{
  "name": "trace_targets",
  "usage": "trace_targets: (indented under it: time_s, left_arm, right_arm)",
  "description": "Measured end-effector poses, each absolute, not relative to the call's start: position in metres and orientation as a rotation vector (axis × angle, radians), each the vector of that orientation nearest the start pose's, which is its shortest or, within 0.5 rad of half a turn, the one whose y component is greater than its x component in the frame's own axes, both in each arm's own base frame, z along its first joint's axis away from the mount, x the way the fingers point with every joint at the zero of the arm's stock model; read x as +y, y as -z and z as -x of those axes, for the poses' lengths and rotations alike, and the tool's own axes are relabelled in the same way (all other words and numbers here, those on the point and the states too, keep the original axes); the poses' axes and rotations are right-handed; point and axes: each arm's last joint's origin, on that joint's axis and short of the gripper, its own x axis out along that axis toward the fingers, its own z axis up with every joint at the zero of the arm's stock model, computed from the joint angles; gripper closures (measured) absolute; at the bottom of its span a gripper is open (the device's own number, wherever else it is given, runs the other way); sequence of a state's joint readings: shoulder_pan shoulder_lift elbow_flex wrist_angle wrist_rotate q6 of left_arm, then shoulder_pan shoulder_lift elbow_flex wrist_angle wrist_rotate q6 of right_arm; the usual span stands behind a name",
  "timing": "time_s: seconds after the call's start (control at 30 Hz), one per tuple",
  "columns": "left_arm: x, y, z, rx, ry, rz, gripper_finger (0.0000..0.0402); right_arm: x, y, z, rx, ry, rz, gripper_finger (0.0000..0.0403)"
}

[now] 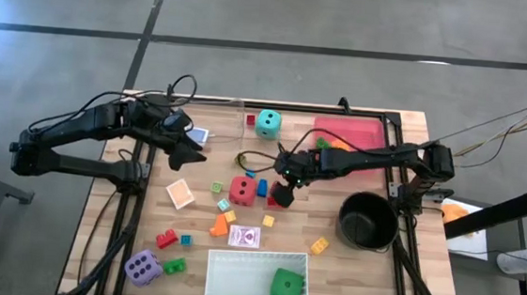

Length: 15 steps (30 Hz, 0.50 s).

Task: Pick & Place Toys
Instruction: Put the red game piece into the red bin

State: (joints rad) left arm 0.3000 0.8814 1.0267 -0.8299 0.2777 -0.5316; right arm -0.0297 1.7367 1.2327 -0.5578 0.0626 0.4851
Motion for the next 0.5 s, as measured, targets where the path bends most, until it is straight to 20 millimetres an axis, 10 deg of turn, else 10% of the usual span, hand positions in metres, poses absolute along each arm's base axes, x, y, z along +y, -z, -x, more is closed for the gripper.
trace_targets:
  time_s: [0.5]
  left_arm:
    - [0.04, -0.343, -0.156, 0.629, -0.194, 0.705, 0.0128]
  right_arm:
    - [-0.006, -0.201, -0.357, 1.01, 0.286, -0.235, 0.0106]
